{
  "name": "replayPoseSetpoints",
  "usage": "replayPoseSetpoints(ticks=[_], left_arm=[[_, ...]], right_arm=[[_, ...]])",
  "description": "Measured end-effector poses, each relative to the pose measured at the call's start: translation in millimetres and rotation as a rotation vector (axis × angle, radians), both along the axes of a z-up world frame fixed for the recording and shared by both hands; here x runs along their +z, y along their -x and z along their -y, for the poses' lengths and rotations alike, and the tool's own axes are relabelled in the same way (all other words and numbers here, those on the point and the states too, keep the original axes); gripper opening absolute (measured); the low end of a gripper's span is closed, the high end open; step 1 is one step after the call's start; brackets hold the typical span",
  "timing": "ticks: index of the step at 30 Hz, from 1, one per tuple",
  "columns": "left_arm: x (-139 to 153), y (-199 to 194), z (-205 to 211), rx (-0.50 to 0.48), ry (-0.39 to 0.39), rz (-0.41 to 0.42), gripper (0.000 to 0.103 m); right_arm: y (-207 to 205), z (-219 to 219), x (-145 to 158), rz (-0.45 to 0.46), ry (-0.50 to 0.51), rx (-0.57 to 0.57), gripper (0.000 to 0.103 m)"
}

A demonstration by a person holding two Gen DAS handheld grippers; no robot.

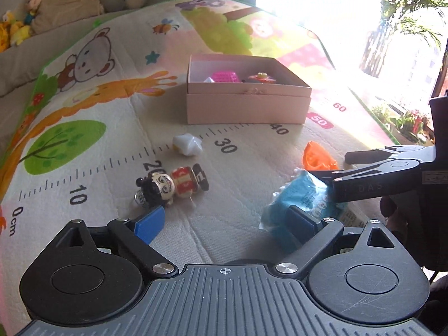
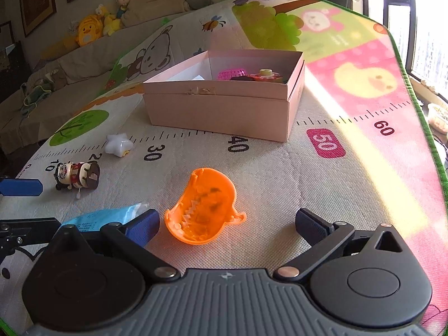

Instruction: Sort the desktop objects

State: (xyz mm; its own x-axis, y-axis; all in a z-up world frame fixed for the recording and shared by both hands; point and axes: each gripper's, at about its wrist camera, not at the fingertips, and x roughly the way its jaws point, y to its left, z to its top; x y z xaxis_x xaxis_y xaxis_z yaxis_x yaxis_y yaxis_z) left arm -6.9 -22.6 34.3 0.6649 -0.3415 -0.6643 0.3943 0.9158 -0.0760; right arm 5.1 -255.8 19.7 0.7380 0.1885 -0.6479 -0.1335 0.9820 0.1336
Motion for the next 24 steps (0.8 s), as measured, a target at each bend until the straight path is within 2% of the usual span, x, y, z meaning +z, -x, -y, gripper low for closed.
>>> replayPoseSetpoints(ticks=[5, 7, 12, 15, 18, 22, 24], left_arm=[[5.9, 5.2, 0.5, 0.019, -0.028, 0.014, 0.099], [7.9, 8.3, 2.4, 0.000, -0.039, 0.012, 0.100], [6.0, 17.4, 17.9, -0.123, -0.016, -0.016, 0.101], [4.8, 26.4, 34.9, -0.197, -0.034, 0.010, 0.102], [0.3, 35.1, 48.1, -0.256, -0.074, 0.030, 0.102], [-4.3, 35.1, 48.9, -0.233, -0.127, 0.052, 0.103], [-3.5, 27.9, 40.0, -0.158, -0.164, 0.077, 0.103]], right_arm=[[7.4, 1.8, 3.1, 0.020, 0.011, -0.054, 0.103], [18.6, 6.5, 6.4, 0.050, -0.003, -0.030, 0.103], [44.6, 13.0, 13.0, 0.072, 0.043, 0.065, 0.103], [51.1, 15.7, 13.5, 0.080, 0.098, 0.032, 0.103], [50.7, 19.0, 10.2, 0.053, 0.096, 0.010, 0.095], [49.7, 16.2, 7.2, 0.042, 0.080, 0.008, 0.092], [50.4, 11.8, 9.0, 0.051, 0.077, 0.021, 0.092]])
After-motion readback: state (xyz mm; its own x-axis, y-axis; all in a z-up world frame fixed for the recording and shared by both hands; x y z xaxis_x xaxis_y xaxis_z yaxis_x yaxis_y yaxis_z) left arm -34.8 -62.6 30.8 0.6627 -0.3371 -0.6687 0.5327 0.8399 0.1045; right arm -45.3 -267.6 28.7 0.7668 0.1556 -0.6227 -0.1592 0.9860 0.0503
